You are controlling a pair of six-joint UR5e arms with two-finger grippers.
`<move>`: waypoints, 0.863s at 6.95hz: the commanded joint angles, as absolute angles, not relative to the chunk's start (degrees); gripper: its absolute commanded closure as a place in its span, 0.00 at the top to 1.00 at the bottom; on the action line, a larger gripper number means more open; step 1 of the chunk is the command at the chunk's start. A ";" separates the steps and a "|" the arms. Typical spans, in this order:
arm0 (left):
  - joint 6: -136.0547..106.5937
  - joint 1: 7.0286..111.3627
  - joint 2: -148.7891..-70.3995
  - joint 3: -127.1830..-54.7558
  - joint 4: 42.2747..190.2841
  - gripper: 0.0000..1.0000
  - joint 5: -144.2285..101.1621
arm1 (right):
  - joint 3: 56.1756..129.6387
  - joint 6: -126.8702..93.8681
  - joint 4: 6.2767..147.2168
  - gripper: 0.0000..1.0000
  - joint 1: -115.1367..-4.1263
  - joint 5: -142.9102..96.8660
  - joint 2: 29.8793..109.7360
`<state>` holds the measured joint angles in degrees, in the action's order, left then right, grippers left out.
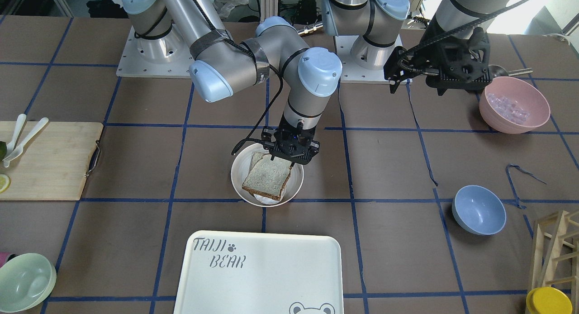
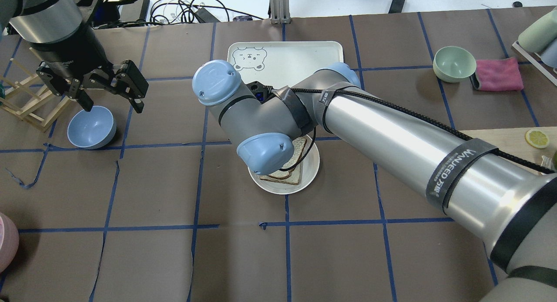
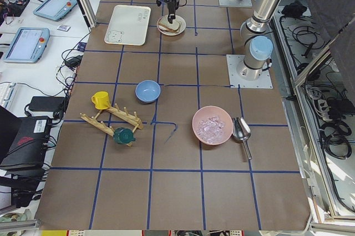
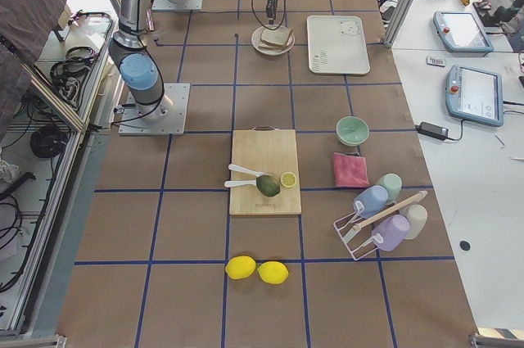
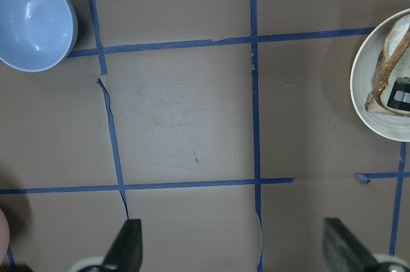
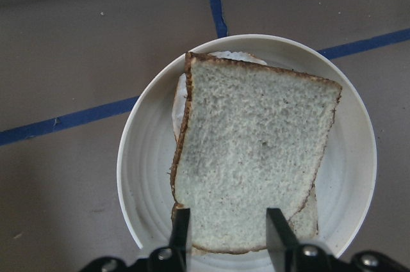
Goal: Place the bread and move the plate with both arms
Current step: 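Lower the bread onto the egg toast and open the right gripper, then raise the right gripper away while the left gripper reaches toward the plate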
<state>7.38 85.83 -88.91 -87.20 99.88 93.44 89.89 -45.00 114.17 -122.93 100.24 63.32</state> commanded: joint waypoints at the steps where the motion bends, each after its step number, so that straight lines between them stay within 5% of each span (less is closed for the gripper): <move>1: 7.30 85.78 -88.95 -87.27 99.06 1.00 93.52 | 89.65 -29.54 114.08 1.00 -119.64 100.98 65.99; 6: 7.04 86.39 -93.06 -89.89 90.37 1.00 93.17 | 89.91 -2.22 104.27 1.00 -100.05 90.67 81.44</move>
